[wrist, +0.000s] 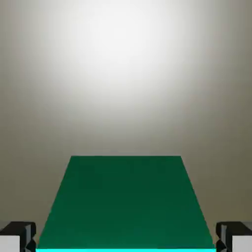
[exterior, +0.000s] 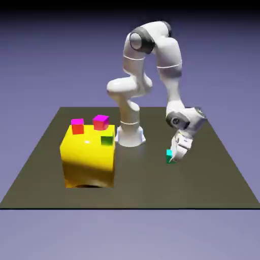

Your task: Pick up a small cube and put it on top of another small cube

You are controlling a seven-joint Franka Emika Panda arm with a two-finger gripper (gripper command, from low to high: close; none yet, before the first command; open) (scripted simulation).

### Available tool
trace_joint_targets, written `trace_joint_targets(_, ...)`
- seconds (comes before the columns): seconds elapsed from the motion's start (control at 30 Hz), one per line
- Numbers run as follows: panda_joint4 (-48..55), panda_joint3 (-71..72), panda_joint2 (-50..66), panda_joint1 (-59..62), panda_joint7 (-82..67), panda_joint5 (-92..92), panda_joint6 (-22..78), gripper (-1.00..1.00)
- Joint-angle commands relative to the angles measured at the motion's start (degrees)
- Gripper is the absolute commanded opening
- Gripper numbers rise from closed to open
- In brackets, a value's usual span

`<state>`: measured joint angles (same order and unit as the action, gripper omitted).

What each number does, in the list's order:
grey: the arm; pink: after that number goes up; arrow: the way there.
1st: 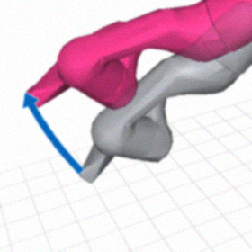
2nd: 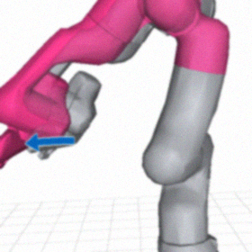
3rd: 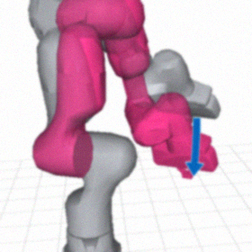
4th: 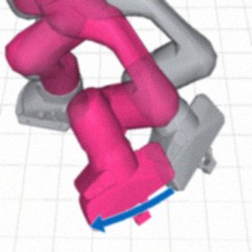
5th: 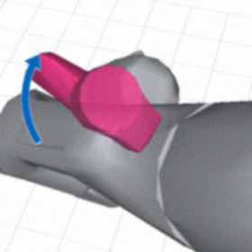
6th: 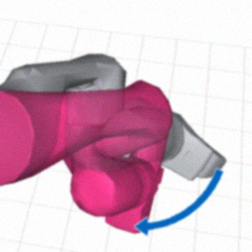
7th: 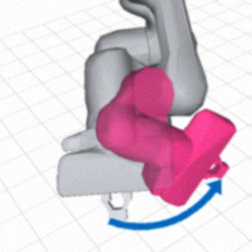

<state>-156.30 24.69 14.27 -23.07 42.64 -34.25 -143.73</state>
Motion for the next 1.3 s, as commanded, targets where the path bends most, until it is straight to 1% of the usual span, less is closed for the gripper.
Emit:
trace_joint_targets(0.0, 0.0, 1.4, -1.9, 0.6, -1.7, 2.4, 1.3, -1.00)
trace_joint_targets(0.17, -0.2, 8.6, -11.2, 3.4, -10.5, 14.8, 7.7, -1.00)
trace_joint_targets(0.2, -0.2, 8.6, -11.2, 3.4, -10.5, 14.8, 7.7, -1.00)
trace_joint_targets(0.93, 14.8, -36.9, -45.8, 46.7, 30.9, 39.5, 54.4, -1.00)
trace_joint_targets(0.97, 14.8, -36.9, -45.8, 46.7, 30.9, 39.5, 54.4, -1.00)
trace_joint_targets(1.13, 4.5, -36.5, -46.3, 46.6, 30.4, 39.9, 44.6, -1.00)
trace_joint_targets(1.17, 4.5, -36.5, -46.3, 46.6, 30.4, 39.9, 44.6, 1.00)
trace_joint_targets(1.2, 4.5, -36.5, -46.3, 46.6, 30.4, 39.9, 44.6, 1.00)
trace_joint_targets(1.27, 8.6, -36.7, -46.1, 46.6, 30.6, 39.7, 48.5, 1.00)
